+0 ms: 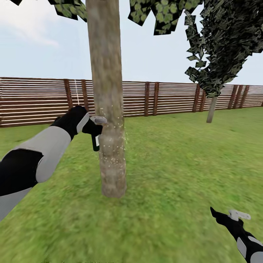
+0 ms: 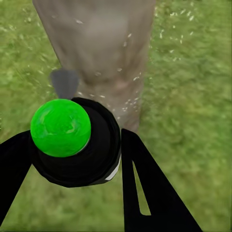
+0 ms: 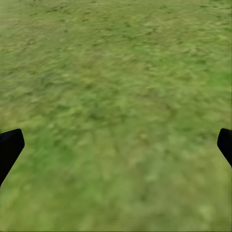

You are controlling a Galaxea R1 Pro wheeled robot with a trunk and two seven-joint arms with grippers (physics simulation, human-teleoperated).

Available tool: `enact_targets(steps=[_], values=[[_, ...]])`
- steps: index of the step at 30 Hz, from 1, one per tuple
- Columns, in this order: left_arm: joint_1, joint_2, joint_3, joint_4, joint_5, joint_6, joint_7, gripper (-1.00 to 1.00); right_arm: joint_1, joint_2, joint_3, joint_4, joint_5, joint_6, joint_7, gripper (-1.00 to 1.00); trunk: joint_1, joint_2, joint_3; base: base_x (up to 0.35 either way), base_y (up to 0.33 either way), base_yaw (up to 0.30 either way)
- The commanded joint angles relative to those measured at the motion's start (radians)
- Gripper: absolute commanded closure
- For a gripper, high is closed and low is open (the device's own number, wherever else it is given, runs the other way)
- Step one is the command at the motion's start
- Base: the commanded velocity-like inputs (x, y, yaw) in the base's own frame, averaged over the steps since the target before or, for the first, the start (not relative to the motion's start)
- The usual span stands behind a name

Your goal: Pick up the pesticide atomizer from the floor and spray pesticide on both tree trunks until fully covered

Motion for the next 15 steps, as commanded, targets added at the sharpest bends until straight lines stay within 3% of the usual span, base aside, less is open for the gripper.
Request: enact_targets(steps=[1,6,15], values=[[0.0,0.0,0.0,0.0,0.0,0.0,0.0,1.0,0.0,0.0,0.0,0.0,0.0,0.0,0.0,-1.0,0.0,0.0,0.0,0.0,-0.325,0.255],[0.0,0.0,0.0,0.0,0.0,0.0,0.0,1.0,0.0,0.0,0.0,0.0,0.0,0.0,0.0,-1.0,0.0,0.0,0.0,0.0,-0.325,0.188],[0.0,0.0,0.0,0.0,0.0,-0.001,0.0,1.0,0.0,0.0,0.0,0.0,0.001,0.0,0.0,-1.0,0.0,0.0,0.0,0.0,-0.325,0.01]])
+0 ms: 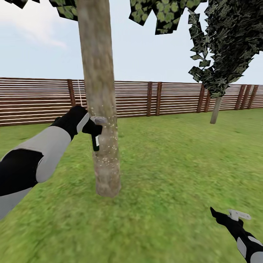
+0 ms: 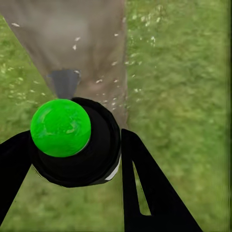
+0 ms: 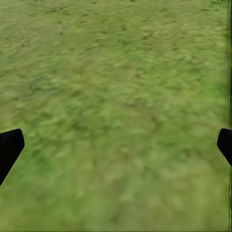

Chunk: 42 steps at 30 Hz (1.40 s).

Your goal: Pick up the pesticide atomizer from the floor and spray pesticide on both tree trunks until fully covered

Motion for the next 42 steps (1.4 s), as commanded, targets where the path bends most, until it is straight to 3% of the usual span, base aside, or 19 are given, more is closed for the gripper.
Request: enact_targets(steps=[1,8,12,22,29,34,42], values=[[0.0,0.0,0.0,0.0,0.0,0.001,0.0,1.0,0.0,0.0,0.0,0.0,0.0,0.0,0.0,-1.0,0.0,0.0,0.0,0.0,-0.325,0.0],[0.005,0.01,0.0,0.012,0.0,-0.001,0.0,1.0,0.0,0.0,0.0,0.0,-0.001,0.0,0.0,-1.0,0.0,0.0,0.0,0.0,-0.241,0.0],[0.018,0.019,-0.001,0.162,-0.003,-0.025,-0.004,1.0,0.0,0.0,0.0,0.0,0.0,0.0,0.0,-1.0,0.0,0.0,0.0,0.0,-0.008,0.0],[0.288,0.021,-0.001,0.193,-0.003,-0.273,-0.004,1.0,0.0,0.0,0.0,0.0,0.0,0.0,0.0,-1.0,0.0,0.0,0.0,0.0,0.0,0.0],[0.487,0.023,0.0,0.193,-0.003,-0.491,-0.005,1.0,0.0,0.0,0.0,0.0,-0.001,0.0,-0.001,-1.0,0.0,0.0,0.0,0.0,0.0,0.0],[0.556,0.023,-0.001,0.193,-0.005,-0.619,-0.006,1.0,0.0,0.0,0.0,0.0,-0.001,-0.001,-0.003,-1.0,0.0,0.0,0.0,0.0,0.0,0.0],[0.566,0.024,-0.002,0.192,-0.005,-0.668,-0.006,1.0,0.0,0.0,-0.001,0.0,-0.001,-0.001,-0.003,-1.0,0.0,0.0,0.001,-0.265,0.0,-0.068]])
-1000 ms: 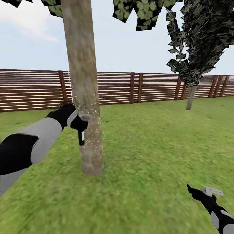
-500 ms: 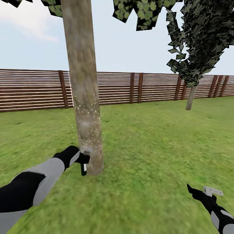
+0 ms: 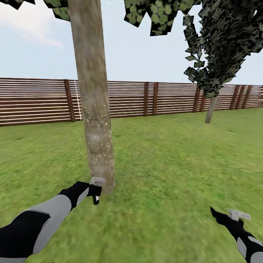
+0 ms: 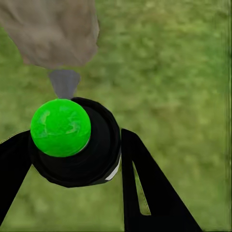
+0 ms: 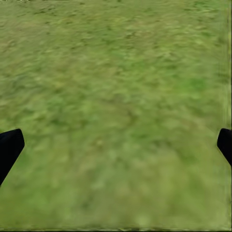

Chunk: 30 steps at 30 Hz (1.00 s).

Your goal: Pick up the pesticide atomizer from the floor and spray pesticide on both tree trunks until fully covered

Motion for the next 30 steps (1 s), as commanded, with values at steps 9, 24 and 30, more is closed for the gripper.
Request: enact_targets(steps=[9,24,30], values=[[0.0,0.0,0.0,0.001,-0.001,-0.003,0.0,1.0,0.001,0.0,0.001,0.001,0.0,0.001,0.0,-1.0,0.0,0.0,0.005,-0.339,0.0,-0.23],[0.027,-0.004,-0.001,0.002,-0.059,-0.125,-0.018,1.0,0.001,0.0,0.011,-0.001,0.014,-0.007,0.006,-1.0,0.0,0.0,0.007,-0.132,0.0,-0.025],[0.07,-0.008,-0.016,0.003,-0.264,-0.287,-0.293,1.0,-0.008,0.003,0.38,-0.01,0.15,0.006,0.091,-1.0,0.0,0.0,0.007,0.0,0.0,0.0]])
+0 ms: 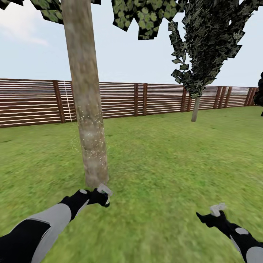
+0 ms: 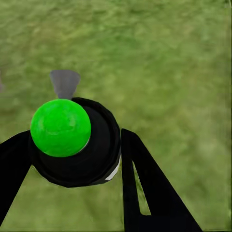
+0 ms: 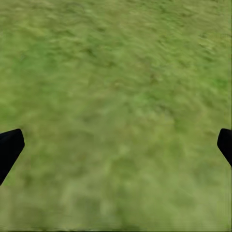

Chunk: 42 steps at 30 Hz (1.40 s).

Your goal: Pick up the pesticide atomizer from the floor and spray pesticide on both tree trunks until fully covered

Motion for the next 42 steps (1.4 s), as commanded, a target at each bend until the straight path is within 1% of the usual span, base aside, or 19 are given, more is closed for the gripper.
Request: enact_targets(steps=[1,4,5,6,8,9,10,11,12,14,17,19,23,25,29,31,34,38,42], values=[[0.0,-0.004,0.001,0.0,-0.007,-0.003,-0.037,1.0,0.0,0.006,0.022,-0.001,0.002,0.012,0.085,-1.0,0.0,0.0,0.0,0.0,0.0,0.0],[0.001,-0.028,-0.013,-0.002,-0.014,-0.029,-0.101,1.0,-0.003,0.017,0.044,-0.019,0.003,0.154,0.463,-1.0,0.0,0.0,0.0,0.0,0.0,0.0],[0.001,-0.037,-0.027,-0.003,-0.015,-0.034,-0.105,1.0,-0.005,0.018,0.046,-0.038,0.004,0.167,0.532,-1.0,0.0,0.0,0.0,0.0,0.0,0.0],[0.001,-0.051,-0.069,-0.005,-0.015,-0.037,-0.115,1.0,-0.007,0.021,0.047,-0.081,0.004,0.179,0.622,-1.0,0.0,0.0,0.0,0.0,0.0,0.0],[0.001,-0.061,-0.148,-0.007,-0.015,-0.039,-0.155,1.0,-0.008,0.045,0.05,-0.129,0.004,0.187,0.706,-1.0,0.0,0.0,0.0,0.0,0.0,0.0],[0.0,-0.064,-0.182,-0.008,-0.014,-0.039,-0.201,1.0,-0.008,0.077,0.068,-0.155,0.004,0.188,0.726,-1.0,0.0,0.0,0.0,0.0,0.0,0.0],[0.0,-0.065,-0.199,-0.009,-0.014,-0.039,-0.247,1.0,-0.008,0.102,0.116,-0.177,0.004,0.189,0.737,-1.0,0.0,0.0,0.0,0.0,0.0,0.0],[0.0,-0.065,-0.211,-0.009,-0.015,-0.039,-0.302,1.0,-0.008,0.129,0.213,-0.193,0.003,0.191,0.743,-1.0,0.0,0.0,0.0,0.0,0.0,0.0],[-0.001,-0.065,-0.219,-0.009,-0.015,-0.036,-0.332,1.0,-0.008,0.142,0.262,-0.199,0.002,0.191,0.746,1.0,0.0,0.0,0.0,0.0,0.0,0.0],[-0.001,-0.064,-0.249,-0.009,-0.016,-0.025,-0.369,1.0,-0.008,0.17,0.285,-0.202,0.001,0.191,0.746,1.0,0.0,0.0,0.0,0.0,0.0,0.0],[-0.001,-0.065,-0.364,-0.009,-0.016,0.018,-0.416,1.0,-0.008,0.206,0.3,-0.204,0.001,0.19,0.747,1.0,0.0,0.0,0.0,0.0,0.0,0.0],[-0.001,-0.081,-0.404,-0.009,-0.016,0.027,-0.422,1.0,-0.008,0.234,0.304,-0.207,0.001,0.19,0.748,1.0,0.0,0.0,0.0,0.0,0.0,0.0],[-0.001,-0.106,-0.42,-0.01,-0.016,0.062,-0.43,1.0,-0.008,0.281,0.378,-0.32,0.001,0.191,0.833,1.0,0.0,0.0,0.0,0.0,0.0,0.0],[-0.001,-0.108,-0.421,-0.011,-0.016,0.086,-0.43,1.0,-0.008,0.292,0.39,-0.357,0.001,0.204,0.853,1.0,0.0,0.0,0.0,0.0,0.0,0.0],[-0.001,-0.128,-0.433,-0.012,-0.017,0.094,-0.431,1.0,-0.008,0.317,0.395,-0.399,-0.001,0.219,0.86,1.0,0.0,0.0,0.0,0.0,0.0,0.0],[-0.001,-0.149,-0.481,-0.011,-0.016,0.095,-0.432,1.0,-0.008,0.324,0.396,-0.42,-0.002,0.237,0.861,1.0,0.0,0.0,0.0,0.0,0.0,0.0],[-0.001,-0.164,-0.512,-0.026,-0.016,0.096,-0.438,1.0,-0.008,0.326,0.397,-0.427,-0.002,0.25,0.861,1.0,0.0,0.0,0.0,0.0,0.0,0.0],[-0.001,-0.181,-0.516,-0.075,-0.015,0.097,-0.463,1.0,-0.008,0.332,0.397,-0.457,-0.003,0.251,0.863,1.0,0.0,0.0,0.0,0.0,0.0,0.0],[-0.001,-0.184,-0.517,-0.084,-0.016,0.097,-0.474,1.0,-0.008,0.336,0.402,-0.48,-0.004,0.284,0.938,1.0,0.0,0.0,0.0,0.0,0.0,0.0]])
